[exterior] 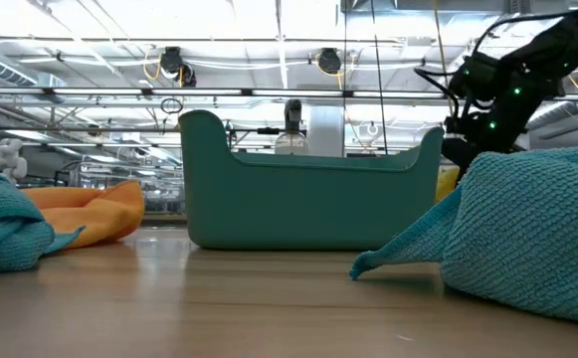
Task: Sort microfiber towel by color & place in baskets
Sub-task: Put the yellow towel into the gray bin
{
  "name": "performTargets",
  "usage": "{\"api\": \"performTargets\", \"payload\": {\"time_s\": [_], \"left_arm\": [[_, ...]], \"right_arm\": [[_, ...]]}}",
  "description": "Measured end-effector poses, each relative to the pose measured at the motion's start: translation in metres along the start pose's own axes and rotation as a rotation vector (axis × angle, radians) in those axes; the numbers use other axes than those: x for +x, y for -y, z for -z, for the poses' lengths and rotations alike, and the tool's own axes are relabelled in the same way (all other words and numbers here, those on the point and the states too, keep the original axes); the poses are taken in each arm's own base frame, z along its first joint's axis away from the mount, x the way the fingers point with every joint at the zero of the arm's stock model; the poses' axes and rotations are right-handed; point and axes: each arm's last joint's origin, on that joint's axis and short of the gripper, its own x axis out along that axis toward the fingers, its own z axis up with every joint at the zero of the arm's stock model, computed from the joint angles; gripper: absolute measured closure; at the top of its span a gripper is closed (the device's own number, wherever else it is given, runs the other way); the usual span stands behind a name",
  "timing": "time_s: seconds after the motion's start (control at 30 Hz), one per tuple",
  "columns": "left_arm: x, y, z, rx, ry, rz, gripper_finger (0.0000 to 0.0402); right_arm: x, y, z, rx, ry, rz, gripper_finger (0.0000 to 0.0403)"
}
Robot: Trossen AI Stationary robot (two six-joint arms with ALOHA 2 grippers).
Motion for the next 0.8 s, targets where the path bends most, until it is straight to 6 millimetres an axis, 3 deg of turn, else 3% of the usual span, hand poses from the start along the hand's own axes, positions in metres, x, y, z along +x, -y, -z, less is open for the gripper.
{"api": "performTargets", "payload": {"time_s": [0.53,0.7,0.8], "left_arm": [[0.0,0.002,0.001,-0.035,0.001,0.078,0.013],[0.0,0.003,0.002,-0.026,-0.014,0.101,0.013],[0.0,0.003,0.003,-0.024,-0.017,0.104,0.013]], "right_arm": [[0.007,0.012,-0.005,0.087,0.043,-0.066,0.0387],[0.005,0.01,-0.011,0.101,0.092,-0.199,0.0387],[0.005,0.012,-0.014,0.085,0.131,-0.165,0.0387]]}}
